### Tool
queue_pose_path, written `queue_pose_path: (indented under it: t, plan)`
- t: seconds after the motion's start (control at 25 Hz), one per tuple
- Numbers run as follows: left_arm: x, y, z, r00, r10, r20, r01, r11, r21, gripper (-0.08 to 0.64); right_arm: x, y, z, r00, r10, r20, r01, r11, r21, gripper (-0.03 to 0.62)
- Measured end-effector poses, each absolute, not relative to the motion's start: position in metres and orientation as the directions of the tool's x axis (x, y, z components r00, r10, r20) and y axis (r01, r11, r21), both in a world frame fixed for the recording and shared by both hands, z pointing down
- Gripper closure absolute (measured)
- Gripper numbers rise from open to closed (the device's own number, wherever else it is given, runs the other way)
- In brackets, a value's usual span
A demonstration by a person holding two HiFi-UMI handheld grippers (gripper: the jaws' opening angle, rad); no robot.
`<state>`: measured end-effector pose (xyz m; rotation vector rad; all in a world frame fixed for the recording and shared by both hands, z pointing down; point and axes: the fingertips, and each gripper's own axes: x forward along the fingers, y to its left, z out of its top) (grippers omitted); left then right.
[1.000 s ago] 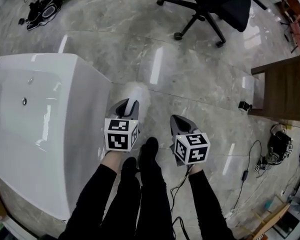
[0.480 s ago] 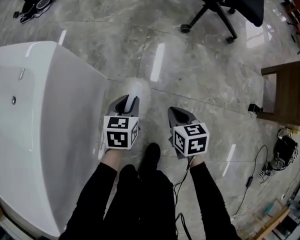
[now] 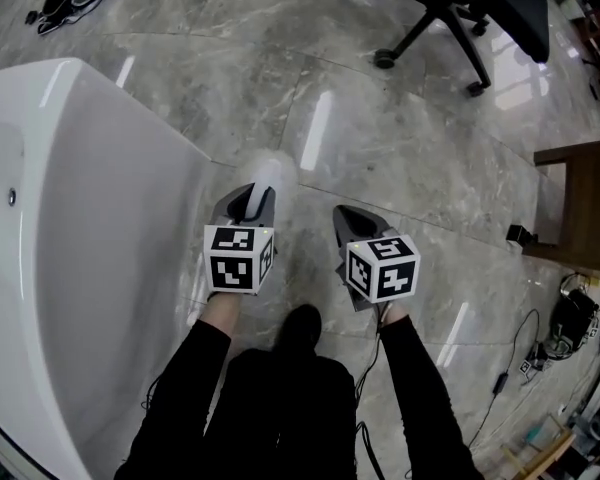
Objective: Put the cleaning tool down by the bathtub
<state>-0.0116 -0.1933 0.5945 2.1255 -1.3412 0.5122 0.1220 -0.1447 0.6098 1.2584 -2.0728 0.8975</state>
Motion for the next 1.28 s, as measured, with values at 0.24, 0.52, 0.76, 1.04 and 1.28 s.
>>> queue_pose_path:
  t: [0.24, 0.52, 0.76, 1.04, 1.28]
  plan:
    - [-0.013, -0.203, 0.626, 0.414, -0.692, 0.591, -0.91, -0.335, 0.246, 0.46, 0.117, -0.152, 0.645, -0.423, -0.532, 0.734, -0.897, 0.357, -0.258, 0.591]
    - [-0.012, -0.21, 0.656, 0.413, -0.697, 0.587, -0.91, -0.339, 0.238, 0.46, 0.119, -0.157, 0.677, -0.42, -0.534, 0.734, -0.899, 0.352, -0.259, 0.592]
    - [-0.014, -0.213, 0.682, 0.408, -0.7, 0.587, -0.912, -0.337, 0.232, 0.46, 0.117, -0.165, 0.702, -0.422, -0.533, 0.734, -0.899, 0.349, -0.263, 0.592]
    - [-0.021, -0.215, 0.704, 0.396, -0.705, 0.589, -0.918, -0.322, 0.233, 0.46, 0.106, -0.171, 0.719, -0.435, -0.526, 0.731, -0.892, 0.363, -0.27, 0.591]
    - [-0.021, -0.216, 0.714, 0.394, -0.704, 0.591, -0.918, -0.323, 0.228, 0.46, 0.096, -0.172, 0.73, -0.446, -0.517, 0.731, -0.885, 0.375, -0.275, 0.592]
